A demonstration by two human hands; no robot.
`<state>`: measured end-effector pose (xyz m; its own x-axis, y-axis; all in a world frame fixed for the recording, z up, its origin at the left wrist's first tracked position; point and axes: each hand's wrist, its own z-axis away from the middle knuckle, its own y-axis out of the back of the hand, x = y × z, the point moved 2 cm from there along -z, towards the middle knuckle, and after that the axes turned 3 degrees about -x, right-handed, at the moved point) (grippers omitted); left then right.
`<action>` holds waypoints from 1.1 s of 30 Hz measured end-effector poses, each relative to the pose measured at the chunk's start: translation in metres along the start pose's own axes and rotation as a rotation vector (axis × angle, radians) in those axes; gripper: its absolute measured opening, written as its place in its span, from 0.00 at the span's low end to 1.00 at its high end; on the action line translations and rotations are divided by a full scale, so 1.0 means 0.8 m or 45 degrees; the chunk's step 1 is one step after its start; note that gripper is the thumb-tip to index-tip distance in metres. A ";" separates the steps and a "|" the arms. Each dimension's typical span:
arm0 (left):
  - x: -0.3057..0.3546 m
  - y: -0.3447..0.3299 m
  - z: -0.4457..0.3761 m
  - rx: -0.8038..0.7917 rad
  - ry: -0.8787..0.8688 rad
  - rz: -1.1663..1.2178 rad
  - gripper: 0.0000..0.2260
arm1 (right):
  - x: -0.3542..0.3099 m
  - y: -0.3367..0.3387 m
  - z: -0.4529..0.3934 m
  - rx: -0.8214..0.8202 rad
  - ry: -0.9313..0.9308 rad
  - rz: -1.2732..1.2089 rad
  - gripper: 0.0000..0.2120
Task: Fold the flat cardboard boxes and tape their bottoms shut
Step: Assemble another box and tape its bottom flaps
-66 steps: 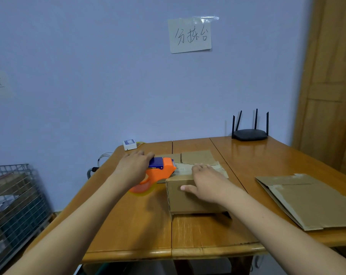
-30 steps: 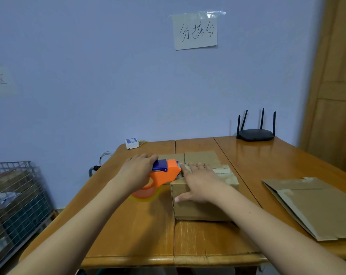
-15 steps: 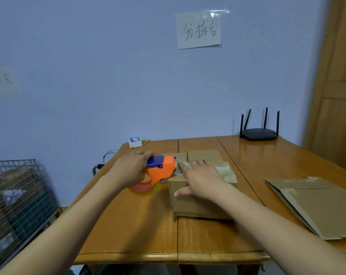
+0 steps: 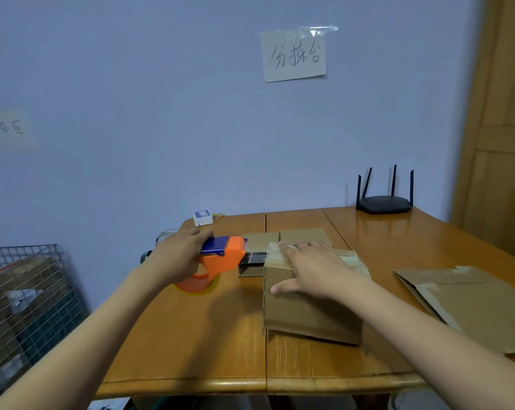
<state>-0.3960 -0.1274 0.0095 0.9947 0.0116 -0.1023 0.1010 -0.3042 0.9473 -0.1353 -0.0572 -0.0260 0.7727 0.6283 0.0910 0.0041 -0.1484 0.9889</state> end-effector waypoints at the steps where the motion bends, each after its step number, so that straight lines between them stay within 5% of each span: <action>1: 0.001 0.001 0.000 -0.013 -0.006 0.006 0.19 | 0.003 0.001 0.003 -0.004 -0.001 -0.005 0.51; 20: 0.015 -0.020 0.005 -0.174 -0.003 -0.016 0.19 | 0.026 0.006 0.034 -0.008 -0.005 0.005 0.50; 33: 0.069 -0.016 -0.009 -0.109 -0.173 -0.381 0.24 | 0.010 0.018 0.042 0.050 0.074 -0.055 0.49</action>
<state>-0.3422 -0.1156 -0.0063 0.9096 -0.0404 -0.4134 0.3949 -0.2250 0.8908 -0.1079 -0.0798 -0.0152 0.7332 0.6776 0.0564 0.0621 -0.1493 0.9868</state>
